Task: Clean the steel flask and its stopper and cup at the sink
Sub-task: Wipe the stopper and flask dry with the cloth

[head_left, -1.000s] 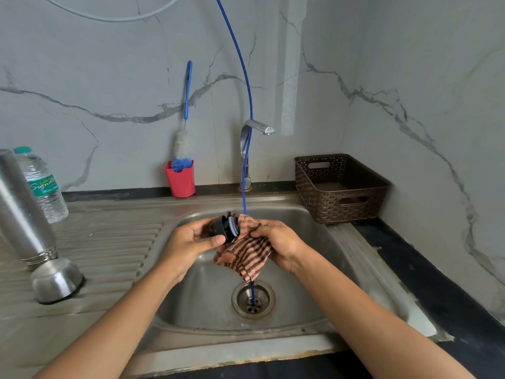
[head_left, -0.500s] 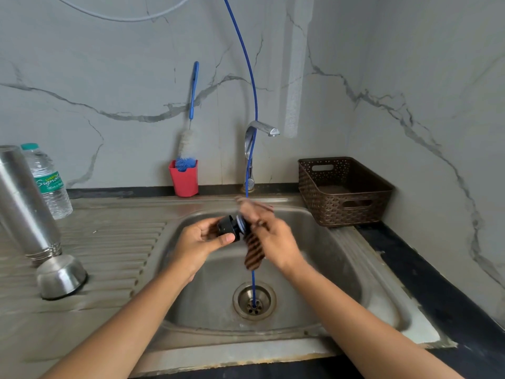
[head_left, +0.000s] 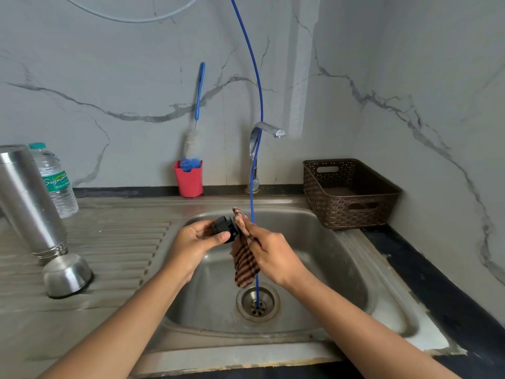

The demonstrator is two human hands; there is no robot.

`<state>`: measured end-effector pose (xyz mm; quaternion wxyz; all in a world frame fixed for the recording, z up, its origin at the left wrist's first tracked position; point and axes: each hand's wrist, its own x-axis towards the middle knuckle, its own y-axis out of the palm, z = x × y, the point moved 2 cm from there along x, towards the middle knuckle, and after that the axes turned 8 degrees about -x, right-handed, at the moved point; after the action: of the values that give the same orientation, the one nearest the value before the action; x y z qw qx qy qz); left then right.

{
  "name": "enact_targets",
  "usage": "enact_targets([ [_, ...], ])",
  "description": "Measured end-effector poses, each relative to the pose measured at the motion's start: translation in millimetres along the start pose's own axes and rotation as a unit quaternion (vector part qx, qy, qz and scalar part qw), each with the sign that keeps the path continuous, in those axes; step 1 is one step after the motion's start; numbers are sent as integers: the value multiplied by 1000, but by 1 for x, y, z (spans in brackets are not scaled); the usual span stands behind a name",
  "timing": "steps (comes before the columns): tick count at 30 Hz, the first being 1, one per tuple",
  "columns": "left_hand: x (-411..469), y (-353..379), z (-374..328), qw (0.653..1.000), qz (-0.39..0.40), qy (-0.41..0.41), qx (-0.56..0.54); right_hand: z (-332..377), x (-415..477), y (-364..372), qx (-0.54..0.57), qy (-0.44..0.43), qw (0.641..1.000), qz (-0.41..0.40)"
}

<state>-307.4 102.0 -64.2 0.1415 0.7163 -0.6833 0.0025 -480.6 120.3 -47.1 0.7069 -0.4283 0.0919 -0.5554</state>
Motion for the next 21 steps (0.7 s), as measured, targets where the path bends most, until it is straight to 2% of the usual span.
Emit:
enact_targets([
  [3, -4, 9, 0, 1000, 20, -7, 0, -1, 9, -7, 44, 39, 998, -27],
  [5, -3, 9, -2, 1000, 11, -11, -19, 2, 6, -9, 44, 27, 998, -26],
  [8, -2, 2, -3, 999, -10, -24, -31, 6, -5, -3, -24, -36, 999, -5],
  [11, -5, 3, 0, 999, 2, -44, -30, 5, 2, 1, -83, -29, 996, -33],
  [13, -4, 4, 1, 997, 2, -56, -44, 0, 12, -2, -38, 24, 998, -32],
  [16, -3, 6, 2, 988, -9, -107, -110, -14, 13, -2, 89, 110, 990, -7],
  [19, -3, 8, 2, 977, 8, -156, -145, -13, 5, -2, 132, 93, 987, -24],
  [21, -3, 6, 0, 981, 41, -155, -106, -7, 4, -7, 116, 79, 990, -25],
])
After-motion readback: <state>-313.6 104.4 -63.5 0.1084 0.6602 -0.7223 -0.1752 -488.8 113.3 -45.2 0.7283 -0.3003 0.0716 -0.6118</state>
